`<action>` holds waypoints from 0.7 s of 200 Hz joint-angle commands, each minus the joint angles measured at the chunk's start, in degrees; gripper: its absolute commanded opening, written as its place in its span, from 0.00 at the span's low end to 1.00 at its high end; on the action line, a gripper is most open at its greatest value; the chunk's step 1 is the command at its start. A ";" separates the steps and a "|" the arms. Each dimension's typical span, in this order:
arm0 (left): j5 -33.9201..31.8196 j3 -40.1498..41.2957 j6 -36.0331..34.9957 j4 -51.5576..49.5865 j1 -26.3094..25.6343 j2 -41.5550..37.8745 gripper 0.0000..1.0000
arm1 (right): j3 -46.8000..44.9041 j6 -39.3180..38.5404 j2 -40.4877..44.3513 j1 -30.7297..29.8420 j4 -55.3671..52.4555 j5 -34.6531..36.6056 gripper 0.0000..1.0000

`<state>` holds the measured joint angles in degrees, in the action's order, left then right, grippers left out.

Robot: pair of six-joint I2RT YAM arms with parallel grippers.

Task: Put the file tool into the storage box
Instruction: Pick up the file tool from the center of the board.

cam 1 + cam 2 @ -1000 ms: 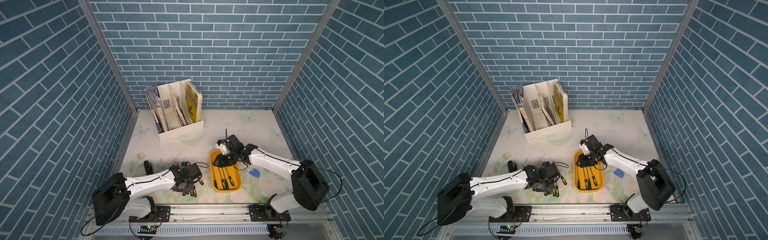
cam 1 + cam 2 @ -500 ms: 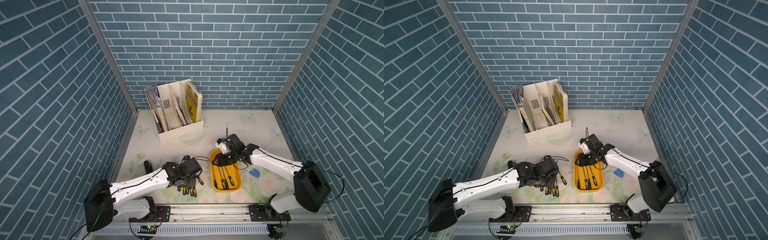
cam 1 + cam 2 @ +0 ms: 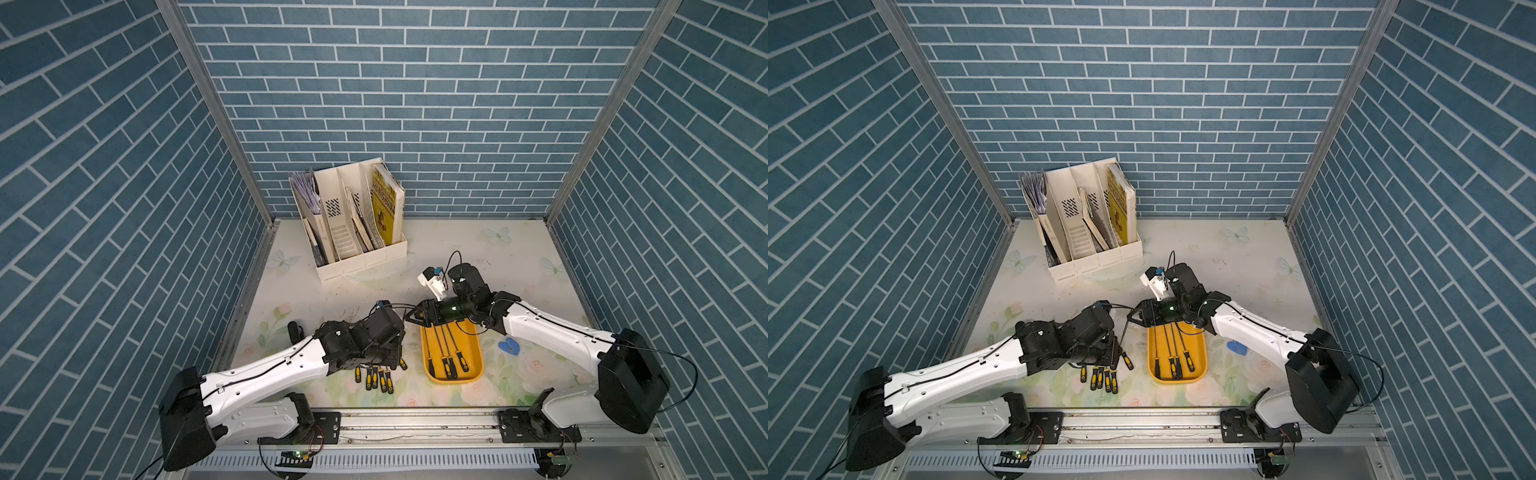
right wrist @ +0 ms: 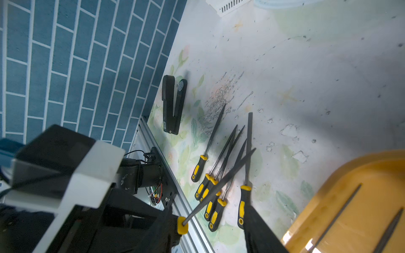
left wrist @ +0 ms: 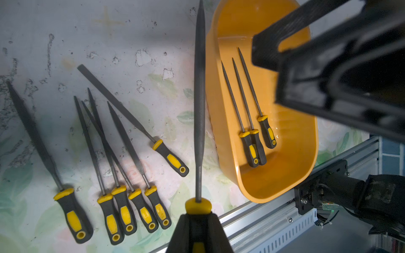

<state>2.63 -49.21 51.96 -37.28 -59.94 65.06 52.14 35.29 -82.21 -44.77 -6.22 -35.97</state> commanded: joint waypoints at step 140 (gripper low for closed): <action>-2.95 0.76 2.54 0.46 0.17 -5.19 0.94 | 5.34 -12.66 -0.05 6.95 -24.21 10.94 0.00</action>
<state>2.92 -49.21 53.30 -34.04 -60.53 60.84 54.28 32.40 -85.06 -41.67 -16.49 -32.27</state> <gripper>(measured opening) 0.931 0.054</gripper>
